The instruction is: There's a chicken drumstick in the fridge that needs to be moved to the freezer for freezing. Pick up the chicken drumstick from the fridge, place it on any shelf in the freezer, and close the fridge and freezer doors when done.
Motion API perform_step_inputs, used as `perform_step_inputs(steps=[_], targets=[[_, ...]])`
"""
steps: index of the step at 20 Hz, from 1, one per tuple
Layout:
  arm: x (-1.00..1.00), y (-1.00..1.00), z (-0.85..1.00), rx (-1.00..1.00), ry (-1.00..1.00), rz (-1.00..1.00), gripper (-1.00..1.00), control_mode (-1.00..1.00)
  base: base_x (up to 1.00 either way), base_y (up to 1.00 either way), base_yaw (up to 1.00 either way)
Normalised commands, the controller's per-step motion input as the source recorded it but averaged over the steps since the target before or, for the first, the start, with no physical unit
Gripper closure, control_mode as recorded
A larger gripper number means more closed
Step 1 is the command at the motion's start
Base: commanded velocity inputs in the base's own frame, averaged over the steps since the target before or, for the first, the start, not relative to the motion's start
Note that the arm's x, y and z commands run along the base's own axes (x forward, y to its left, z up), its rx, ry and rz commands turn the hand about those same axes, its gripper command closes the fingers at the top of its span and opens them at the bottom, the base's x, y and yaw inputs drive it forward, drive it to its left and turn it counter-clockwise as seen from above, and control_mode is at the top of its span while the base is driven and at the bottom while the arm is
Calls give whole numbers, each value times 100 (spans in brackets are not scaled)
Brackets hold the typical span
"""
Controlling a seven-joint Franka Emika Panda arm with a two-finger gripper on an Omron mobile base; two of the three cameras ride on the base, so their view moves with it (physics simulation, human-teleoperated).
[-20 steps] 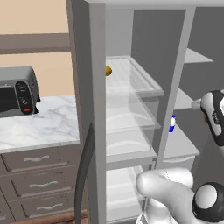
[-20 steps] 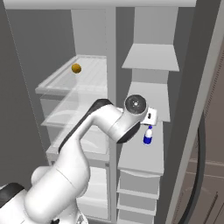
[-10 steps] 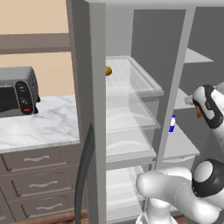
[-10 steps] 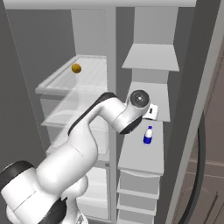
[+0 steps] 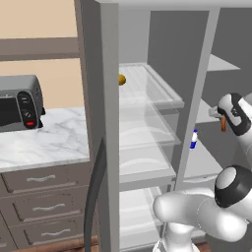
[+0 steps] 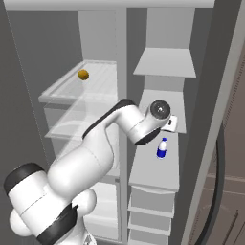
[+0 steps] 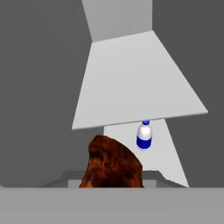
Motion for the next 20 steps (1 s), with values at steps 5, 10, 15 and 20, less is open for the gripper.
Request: perform_step_inputs(steps=[5, 10, 15, 20], targets=[[24, 0, -5, 0, 0, 0, 100, -100, 0, 0, 0], [11, -7, -9, 4, 0, 3, 100, -100, 0, 0, 0], [15, -3, -3, 2, 0, 3, 100, -100, 0, 0, 0], [16, -2, -13, 0, 0, 0, 100, -100, 0, 0, 0]])
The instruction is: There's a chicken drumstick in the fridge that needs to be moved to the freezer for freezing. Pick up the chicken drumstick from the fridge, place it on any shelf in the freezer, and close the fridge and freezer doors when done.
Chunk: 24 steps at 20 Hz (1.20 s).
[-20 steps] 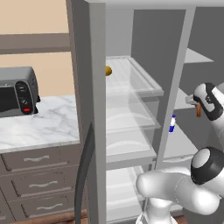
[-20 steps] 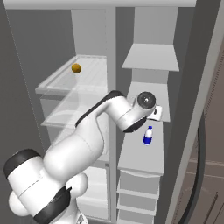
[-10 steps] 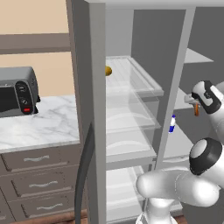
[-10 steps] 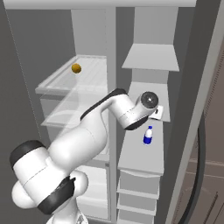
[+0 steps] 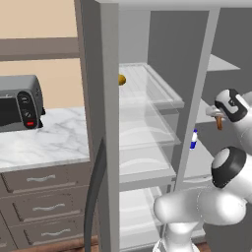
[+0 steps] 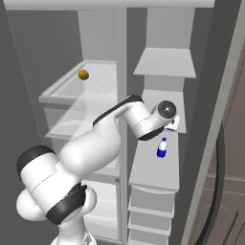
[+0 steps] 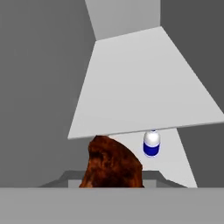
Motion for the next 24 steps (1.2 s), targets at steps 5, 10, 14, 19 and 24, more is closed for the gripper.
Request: perform_step_inputs(steps=[5, 10, 14, 19, 24], targets=[[43, -7, -2, 0, 1, 0, 100, -100, 0, 0, 0], [28, -13, 0, 6, 0, 2, 100, -100, 0, 0, 0], [15, -26, 0, 10, 0, 8, 100, -100, 0, 0, 0], [22, -3, -2, 5, 1, 7, 100, -100, 0, 0, 0], [22, -1, -18, 0, 0, 1, 100, -100, 0, 0, 0]])
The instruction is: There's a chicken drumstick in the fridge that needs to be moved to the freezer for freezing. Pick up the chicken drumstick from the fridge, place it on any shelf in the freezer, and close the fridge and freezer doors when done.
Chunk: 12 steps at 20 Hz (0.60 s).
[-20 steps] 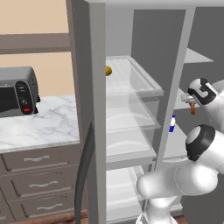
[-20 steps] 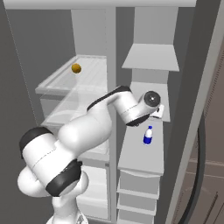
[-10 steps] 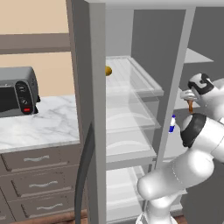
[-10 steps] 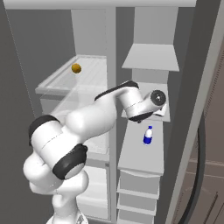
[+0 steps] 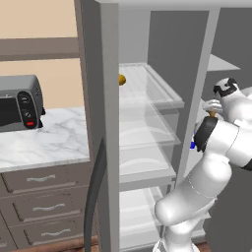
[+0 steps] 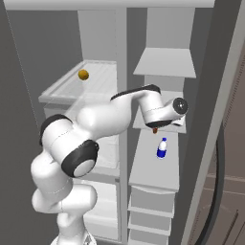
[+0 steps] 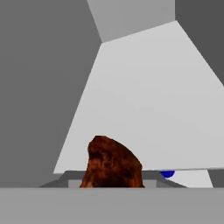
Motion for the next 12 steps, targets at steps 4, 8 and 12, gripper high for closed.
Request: perform_step_inputs(steps=[4, 8, 12], targets=[[33, -1, -25, 0, 0, 1, 100, -100, 0, 0, 0], [15, 0, -21, 0, -2, 3, 100, -100, 0, 0, 0], [6, -5, -8, 0, -3, 3, 100, -100, 0, 0, 0]])
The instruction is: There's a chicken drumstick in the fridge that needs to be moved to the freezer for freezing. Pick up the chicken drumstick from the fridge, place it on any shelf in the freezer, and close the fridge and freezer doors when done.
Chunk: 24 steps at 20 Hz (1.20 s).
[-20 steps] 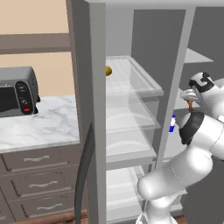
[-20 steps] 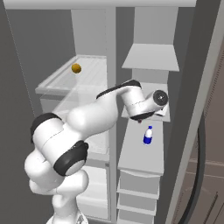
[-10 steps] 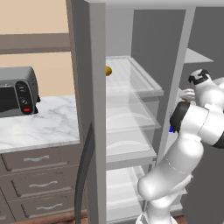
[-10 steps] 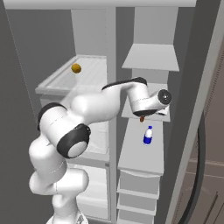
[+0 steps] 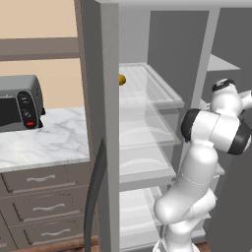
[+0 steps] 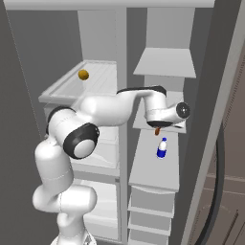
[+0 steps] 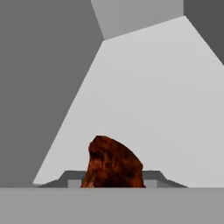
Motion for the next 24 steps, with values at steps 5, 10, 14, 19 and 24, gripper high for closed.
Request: perform_step_inputs(steps=[5, 10, 14, 19, 24], targets=[[8, 0, 0, 0, 0, 1, 100, -100, 0, 0, 0], [57, 0, -3, 0, -1, 0, 100, -100, 0, 0, 0], [61, -7, -13, 0, -9, 1, 100, -100, 0, 0, 0], [13, -7, -4, 0, -15, 3, -100, -100, 0, 0, 0], [0, 0, 0, 0, -3, 1, -100, -100, 0, 0, 0]])
